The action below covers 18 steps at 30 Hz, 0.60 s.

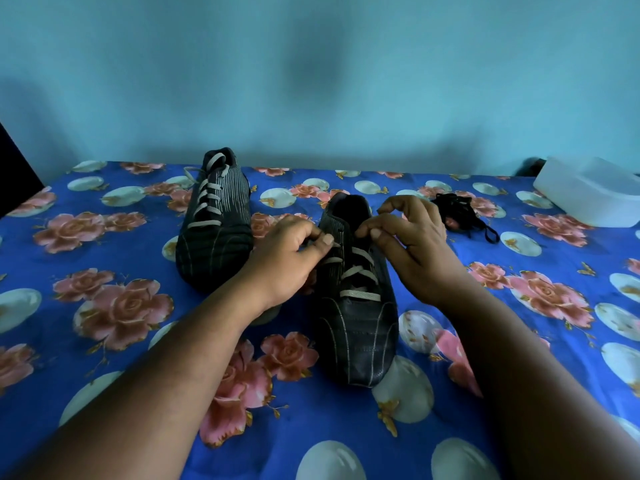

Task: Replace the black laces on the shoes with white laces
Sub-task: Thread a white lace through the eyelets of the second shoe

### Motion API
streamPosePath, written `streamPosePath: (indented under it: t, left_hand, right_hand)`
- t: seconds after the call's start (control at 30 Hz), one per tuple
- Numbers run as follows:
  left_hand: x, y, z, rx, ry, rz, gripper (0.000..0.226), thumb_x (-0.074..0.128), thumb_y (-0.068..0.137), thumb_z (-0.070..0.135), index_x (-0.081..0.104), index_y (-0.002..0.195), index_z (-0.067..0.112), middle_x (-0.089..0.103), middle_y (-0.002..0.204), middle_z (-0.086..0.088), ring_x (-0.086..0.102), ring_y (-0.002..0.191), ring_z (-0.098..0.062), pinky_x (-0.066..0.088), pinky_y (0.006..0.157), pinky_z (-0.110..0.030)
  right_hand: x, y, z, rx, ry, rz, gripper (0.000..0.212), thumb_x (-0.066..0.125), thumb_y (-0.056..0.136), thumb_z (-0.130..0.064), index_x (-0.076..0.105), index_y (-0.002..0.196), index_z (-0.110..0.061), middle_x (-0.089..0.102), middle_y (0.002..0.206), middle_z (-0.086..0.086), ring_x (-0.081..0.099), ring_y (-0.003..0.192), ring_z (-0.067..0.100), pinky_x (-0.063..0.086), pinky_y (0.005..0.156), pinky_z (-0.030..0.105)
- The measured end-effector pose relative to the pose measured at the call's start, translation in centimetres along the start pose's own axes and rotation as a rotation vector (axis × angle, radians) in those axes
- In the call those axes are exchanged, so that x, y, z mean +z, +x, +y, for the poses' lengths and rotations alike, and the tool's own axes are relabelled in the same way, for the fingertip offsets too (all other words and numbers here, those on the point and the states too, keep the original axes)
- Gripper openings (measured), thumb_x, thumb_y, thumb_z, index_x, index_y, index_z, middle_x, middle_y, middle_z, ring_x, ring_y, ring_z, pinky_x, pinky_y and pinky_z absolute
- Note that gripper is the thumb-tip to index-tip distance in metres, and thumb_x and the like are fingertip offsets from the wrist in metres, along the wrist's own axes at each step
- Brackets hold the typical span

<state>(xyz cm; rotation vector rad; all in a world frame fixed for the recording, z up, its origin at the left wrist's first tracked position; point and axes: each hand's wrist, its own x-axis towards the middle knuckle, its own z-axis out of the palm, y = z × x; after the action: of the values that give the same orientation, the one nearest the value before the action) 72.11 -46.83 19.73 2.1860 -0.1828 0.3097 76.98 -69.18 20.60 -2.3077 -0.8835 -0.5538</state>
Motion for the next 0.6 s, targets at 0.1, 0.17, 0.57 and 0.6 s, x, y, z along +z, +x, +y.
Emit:
streamPosePath:
  t: [0.1, 0.17, 0.57, 0.6]
  left_hand:
    - [-0.9, 0.0, -0.4, 0.023, 0.106, -0.01, 0.02, 0.059, 0.101, 0.029, 0.063, 0.091, 0.011, 0.055, 0.103, 0.0, 0.05, 0.1, -0.015, 0.037, 0.088, -0.031]
    - [-1.2, 0.1, -0.7, 0.064, 0.196, 0.004, 0.018, 0.059, 0.1, 0.034, 0.058, 0.087, 0.022, 0.051, 0.101, 0.005, 0.051, 0.101, -0.019, 0.041, 0.09, -0.036]
    - [-2.1, -0.7, -0.5, 0.055, 0.783, 0.158, 0.016, 0.064, 0.094, 0.037, 0.072, 0.1, 0.025, 0.055, 0.129, 0.006, 0.036, 0.133, -0.025, 0.016, 0.11, -0.077]
    - [-2.0, -0.7, -0.4, 0.037, 0.842, 0.122, 0.013, 0.065, 0.094, 0.03, 0.071, 0.104, 0.027, 0.053, 0.134, 0.006, 0.033, 0.138, -0.025, 0.013, 0.111, -0.077]
  right_hand:
    - [0.5, -0.3, 0.6, -0.062, 0.011, -0.033, 0.028, 0.046, 0.101, -0.039, 0.07, 0.113, -0.029, 0.05, 0.12, -0.007, 0.04, 0.12, 0.014, 0.025, 0.101, 0.023]
    - [0.6, -0.3, 0.7, -0.086, 0.046, -0.048, 0.023, 0.049, 0.102, -0.034, 0.068, 0.112, -0.025, 0.053, 0.119, -0.005, 0.046, 0.119, 0.017, 0.029, 0.103, 0.021]
    - [0.6, -0.4, 1.1, -0.068, 0.192, -0.069, 0.021, 0.06, 0.099, -0.032, 0.069, 0.118, -0.028, 0.056, 0.121, -0.01, 0.052, 0.122, 0.01, 0.041, 0.102, 0.026]
    - [0.6, -0.5, 1.0, -0.06, 0.186, -0.062, 0.023, 0.06, 0.098, -0.031, 0.07, 0.119, -0.029, 0.056, 0.122, -0.011, 0.051, 0.122, 0.007, 0.038, 0.102, 0.021]
